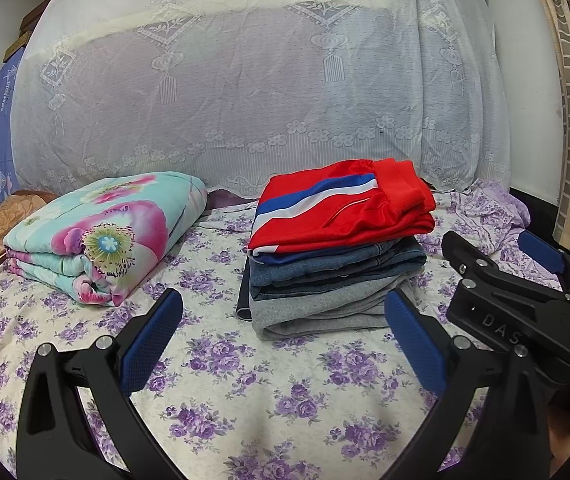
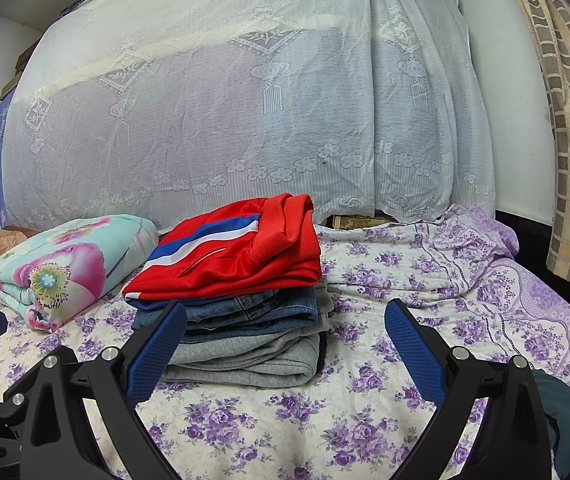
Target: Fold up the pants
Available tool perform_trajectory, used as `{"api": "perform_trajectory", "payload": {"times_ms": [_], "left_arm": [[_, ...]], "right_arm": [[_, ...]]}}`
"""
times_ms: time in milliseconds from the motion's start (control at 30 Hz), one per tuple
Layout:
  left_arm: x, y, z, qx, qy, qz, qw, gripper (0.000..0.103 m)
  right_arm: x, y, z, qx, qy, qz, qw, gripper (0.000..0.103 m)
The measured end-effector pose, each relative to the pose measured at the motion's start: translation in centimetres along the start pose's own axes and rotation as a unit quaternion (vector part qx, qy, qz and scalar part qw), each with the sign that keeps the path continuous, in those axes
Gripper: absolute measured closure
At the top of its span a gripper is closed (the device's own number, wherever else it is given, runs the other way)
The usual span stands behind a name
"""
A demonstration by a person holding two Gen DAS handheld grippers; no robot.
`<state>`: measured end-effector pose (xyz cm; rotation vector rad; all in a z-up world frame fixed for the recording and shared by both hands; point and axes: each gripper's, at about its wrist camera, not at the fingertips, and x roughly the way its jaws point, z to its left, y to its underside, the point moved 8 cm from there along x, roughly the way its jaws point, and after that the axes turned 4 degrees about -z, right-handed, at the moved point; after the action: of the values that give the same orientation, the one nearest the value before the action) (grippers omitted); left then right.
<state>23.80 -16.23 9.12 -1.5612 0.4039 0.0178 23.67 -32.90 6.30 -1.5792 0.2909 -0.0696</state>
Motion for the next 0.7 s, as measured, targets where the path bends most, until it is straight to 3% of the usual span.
{"api": "perform_trajectory", "payload": {"times_ms": [700], "left_arm": [[0.08,0.29,-0.21,-0.003,0.003,0.004,1.0000,0.005]], "right_arm": [[-0.07,-0.08,-0.05,0.001,0.001,0.000,1.000,0.003]]}}
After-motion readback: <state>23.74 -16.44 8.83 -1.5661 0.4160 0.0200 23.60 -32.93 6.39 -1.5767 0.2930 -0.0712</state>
